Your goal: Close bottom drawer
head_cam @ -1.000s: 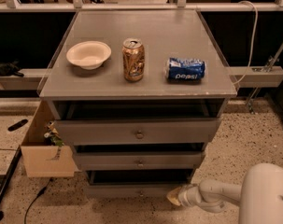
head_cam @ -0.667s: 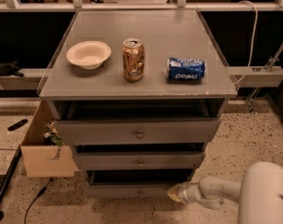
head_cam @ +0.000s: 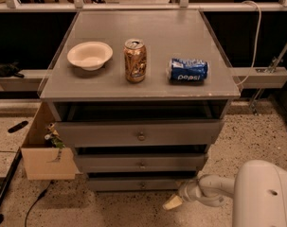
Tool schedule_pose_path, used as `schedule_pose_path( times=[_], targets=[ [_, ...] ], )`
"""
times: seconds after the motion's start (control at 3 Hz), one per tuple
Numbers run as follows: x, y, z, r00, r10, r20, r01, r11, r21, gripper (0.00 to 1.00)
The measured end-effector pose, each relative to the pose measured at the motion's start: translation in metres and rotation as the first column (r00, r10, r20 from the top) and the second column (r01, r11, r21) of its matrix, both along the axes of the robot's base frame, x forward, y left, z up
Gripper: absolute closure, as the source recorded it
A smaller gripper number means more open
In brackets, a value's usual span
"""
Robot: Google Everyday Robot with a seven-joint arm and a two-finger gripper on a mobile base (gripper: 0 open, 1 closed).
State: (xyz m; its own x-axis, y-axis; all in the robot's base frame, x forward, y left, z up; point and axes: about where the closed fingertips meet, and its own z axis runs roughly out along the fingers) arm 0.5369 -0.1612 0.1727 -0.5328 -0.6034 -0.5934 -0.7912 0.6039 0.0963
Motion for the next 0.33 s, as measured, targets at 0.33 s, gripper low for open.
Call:
schedule_pose_path(
  times=[0.33],
  targets=[
    [0.0000,0.0000,0.0000,1.0000,0.000,0.000,0.000,1.000,0.000,0.00]
  ],
)
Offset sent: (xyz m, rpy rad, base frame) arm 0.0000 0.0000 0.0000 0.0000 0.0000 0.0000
